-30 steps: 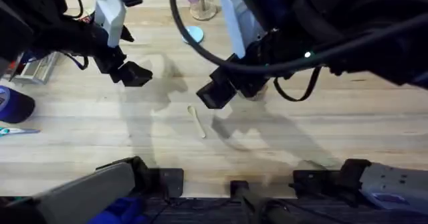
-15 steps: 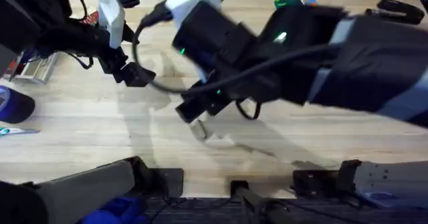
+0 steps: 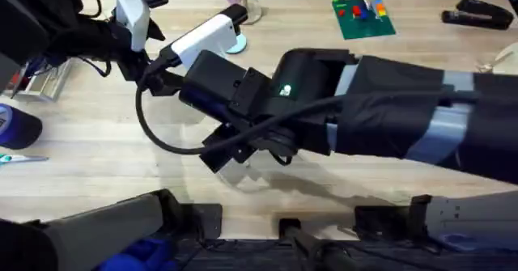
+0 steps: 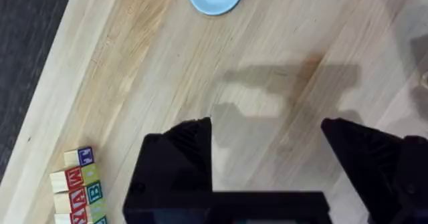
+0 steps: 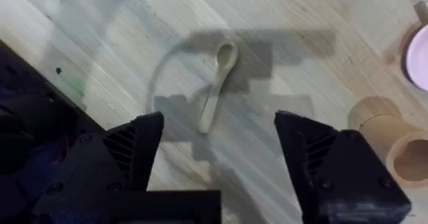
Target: Pick up a utensil and set it on the pink plate, then put the other utensil in the container.
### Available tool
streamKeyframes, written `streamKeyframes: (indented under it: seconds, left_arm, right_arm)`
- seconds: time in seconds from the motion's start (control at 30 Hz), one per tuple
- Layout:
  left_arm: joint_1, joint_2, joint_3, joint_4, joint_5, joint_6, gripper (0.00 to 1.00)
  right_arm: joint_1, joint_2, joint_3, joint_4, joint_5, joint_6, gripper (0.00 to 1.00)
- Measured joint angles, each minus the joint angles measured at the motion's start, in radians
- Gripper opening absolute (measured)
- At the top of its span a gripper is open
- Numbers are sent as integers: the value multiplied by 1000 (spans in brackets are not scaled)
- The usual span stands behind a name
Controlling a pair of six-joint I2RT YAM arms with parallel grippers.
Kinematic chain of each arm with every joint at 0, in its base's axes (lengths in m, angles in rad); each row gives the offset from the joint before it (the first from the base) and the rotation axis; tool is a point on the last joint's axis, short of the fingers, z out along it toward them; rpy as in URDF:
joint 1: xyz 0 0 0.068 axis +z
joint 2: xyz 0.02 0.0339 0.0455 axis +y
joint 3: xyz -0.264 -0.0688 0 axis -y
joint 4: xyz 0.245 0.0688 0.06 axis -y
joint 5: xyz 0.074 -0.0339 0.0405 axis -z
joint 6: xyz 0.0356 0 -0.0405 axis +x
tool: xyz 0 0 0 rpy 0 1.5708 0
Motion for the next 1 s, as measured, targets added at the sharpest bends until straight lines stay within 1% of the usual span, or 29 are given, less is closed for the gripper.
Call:
streamKeyframes:
  seconds: [0.17,0.43,0.6,0.87,1.0]
  left_arm:
    - [0,0,0,-3,0,7,993]
    - [0,0,0,-5,2,8,993]
    - [0,0,0,-5,2,8,993]
    - [0,0,0,-8,3,8,992]
    - [0,0,0,-8,2,8,993]
  right_arm:
    - [2,54,0,3,5,52,996]
    - [42,170,0,9,103,129,996]
    - [66,221,0,26,119,164,996]
    - [68,239,1,131,108,180,996]
    - [68,239,1,137,94,203,993]
